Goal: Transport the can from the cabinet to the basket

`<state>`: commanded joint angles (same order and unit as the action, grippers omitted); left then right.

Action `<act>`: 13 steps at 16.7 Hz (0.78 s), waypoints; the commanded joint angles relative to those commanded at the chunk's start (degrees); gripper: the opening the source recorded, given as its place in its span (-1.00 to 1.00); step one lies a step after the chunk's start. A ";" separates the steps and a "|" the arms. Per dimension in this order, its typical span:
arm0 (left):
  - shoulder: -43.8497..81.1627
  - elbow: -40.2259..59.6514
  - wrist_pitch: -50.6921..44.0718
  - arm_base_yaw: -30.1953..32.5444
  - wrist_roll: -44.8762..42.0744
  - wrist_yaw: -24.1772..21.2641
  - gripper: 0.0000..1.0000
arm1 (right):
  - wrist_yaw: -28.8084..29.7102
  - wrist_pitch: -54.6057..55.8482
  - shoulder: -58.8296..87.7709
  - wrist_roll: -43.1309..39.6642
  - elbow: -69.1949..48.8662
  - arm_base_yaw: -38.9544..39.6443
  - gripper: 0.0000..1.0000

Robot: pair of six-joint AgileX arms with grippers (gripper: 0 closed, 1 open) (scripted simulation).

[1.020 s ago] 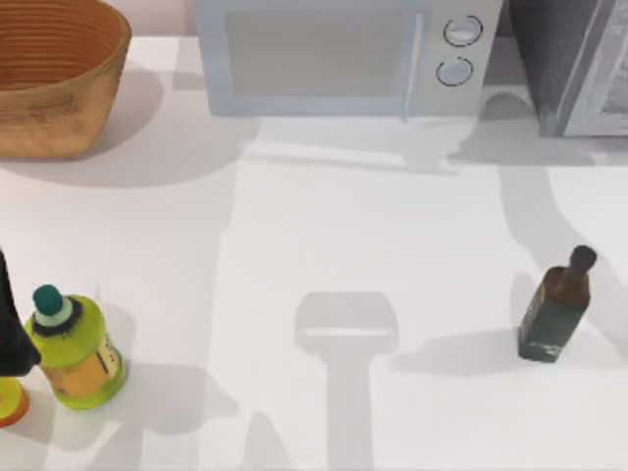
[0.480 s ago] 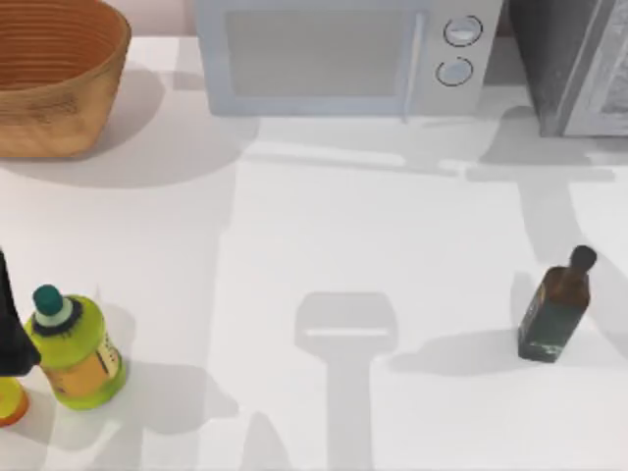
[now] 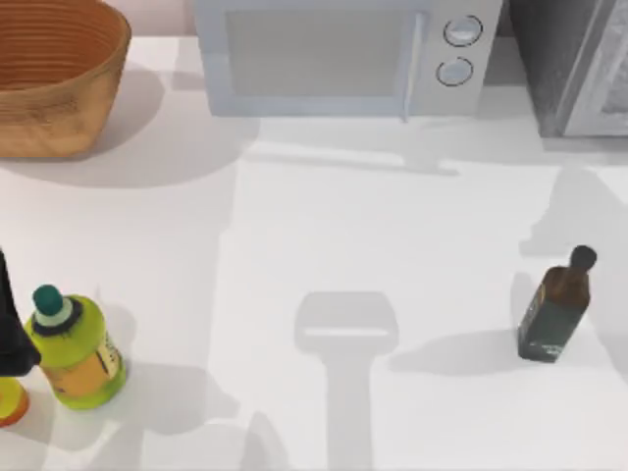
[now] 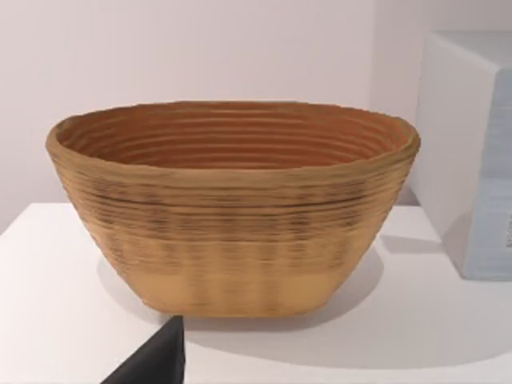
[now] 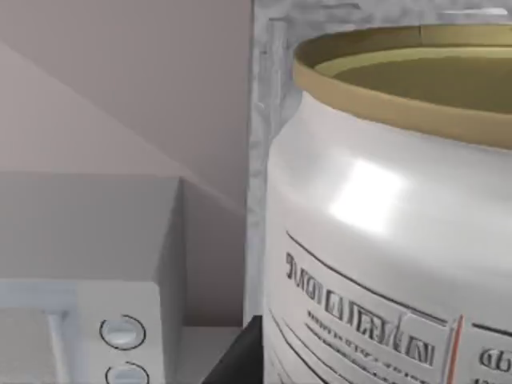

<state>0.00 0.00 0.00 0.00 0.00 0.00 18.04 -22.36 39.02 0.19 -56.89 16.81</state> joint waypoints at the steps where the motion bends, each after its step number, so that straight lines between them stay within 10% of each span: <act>1: 0.00 0.00 0.00 0.00 0.00 0.00 1.00 | -1.83 2.26 -4.00 -0.04 7.15 -1.73 -1.00; 13: 0.00 0.00 0.00 0.00 0.00 0.00 1.00 | -17.93 22.23 -38.78 -0.19 56.65 -16.70 -1.00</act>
<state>0.00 0.00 0.00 0.00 0.00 0.00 0.11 -0.13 0.24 0.00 -0.24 0.10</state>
